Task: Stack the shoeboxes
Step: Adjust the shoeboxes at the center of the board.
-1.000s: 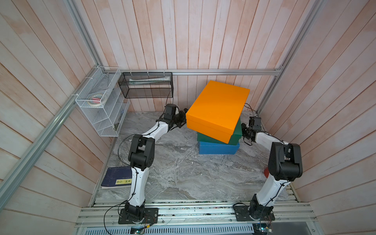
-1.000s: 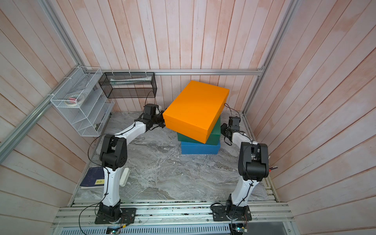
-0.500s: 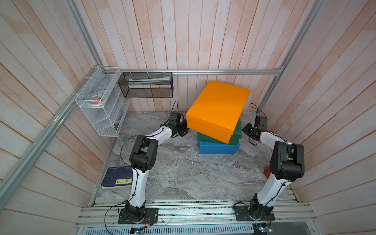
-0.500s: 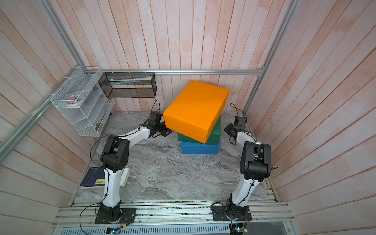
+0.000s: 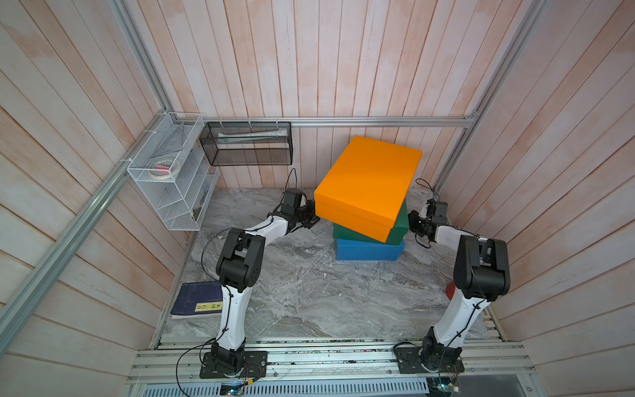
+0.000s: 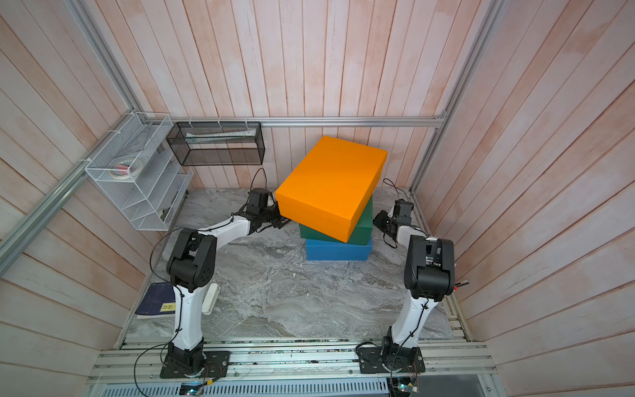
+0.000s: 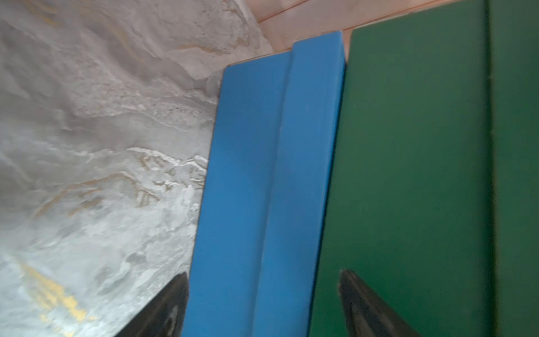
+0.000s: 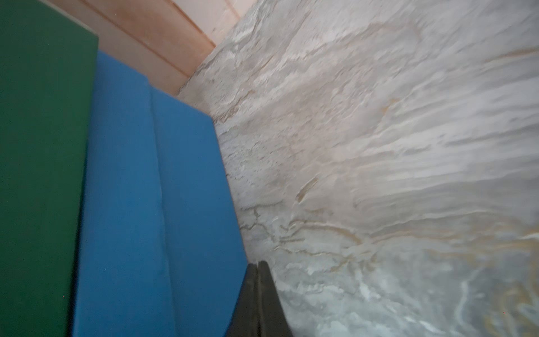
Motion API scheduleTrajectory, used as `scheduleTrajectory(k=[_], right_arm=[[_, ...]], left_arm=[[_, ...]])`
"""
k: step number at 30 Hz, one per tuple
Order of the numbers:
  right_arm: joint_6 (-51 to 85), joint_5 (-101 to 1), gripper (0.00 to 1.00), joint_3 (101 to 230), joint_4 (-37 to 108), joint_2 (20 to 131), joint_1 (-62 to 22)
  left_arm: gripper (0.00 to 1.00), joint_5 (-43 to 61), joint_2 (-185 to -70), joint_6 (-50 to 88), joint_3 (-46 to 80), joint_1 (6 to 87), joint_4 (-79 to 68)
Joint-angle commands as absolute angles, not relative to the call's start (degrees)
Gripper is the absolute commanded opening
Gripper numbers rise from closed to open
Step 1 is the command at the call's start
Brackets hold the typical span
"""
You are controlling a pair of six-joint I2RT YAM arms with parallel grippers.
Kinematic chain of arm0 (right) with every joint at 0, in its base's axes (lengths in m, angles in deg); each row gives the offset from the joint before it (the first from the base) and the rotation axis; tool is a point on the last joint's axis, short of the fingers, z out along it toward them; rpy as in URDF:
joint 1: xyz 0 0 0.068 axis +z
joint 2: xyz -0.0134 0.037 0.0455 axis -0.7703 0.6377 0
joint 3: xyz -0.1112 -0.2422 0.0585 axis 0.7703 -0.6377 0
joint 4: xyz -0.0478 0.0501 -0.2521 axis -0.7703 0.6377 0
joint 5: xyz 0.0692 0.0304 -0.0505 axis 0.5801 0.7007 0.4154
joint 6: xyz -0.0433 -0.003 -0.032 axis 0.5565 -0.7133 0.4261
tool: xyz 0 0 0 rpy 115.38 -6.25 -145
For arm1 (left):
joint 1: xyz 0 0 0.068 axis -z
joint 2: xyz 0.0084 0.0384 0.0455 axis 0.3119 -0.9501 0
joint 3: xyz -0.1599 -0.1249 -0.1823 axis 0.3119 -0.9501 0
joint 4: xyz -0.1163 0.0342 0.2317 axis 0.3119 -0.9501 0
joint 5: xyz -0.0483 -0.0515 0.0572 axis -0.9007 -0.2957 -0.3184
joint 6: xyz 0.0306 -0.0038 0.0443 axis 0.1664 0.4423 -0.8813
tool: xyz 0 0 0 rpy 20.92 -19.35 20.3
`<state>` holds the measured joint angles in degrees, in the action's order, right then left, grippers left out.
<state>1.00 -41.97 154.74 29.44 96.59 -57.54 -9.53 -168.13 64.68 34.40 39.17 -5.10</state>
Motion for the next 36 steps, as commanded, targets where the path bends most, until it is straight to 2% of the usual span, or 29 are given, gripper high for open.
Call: scheduleTrajectory(k=[1,12,23,36], right_arm=[[-1.19,-35.37,0.0,152.43,24.68,95.07,-57.27],[-1.56,-33.72,0.0,151.06,23.38,95.27,-52.27],[-2.58,-34.47,0.0,151.26,22.79,96.61,-49.07],[-2.42,-37.74,0.0,149.54,26.49,93.91,-52.21]], left_arm=[[0.86,-11.94,-170.09,67.06,33.86,38.83,-0.3],[0.86,-13.63,-171.87,68.96,33.94,39.56,1.88],[0.86,-12.77,-165.08,67.3,24.15,39.06,2.49],[0.86,-10.78,-157.41,64.7,20.31,38.92,0.1]])
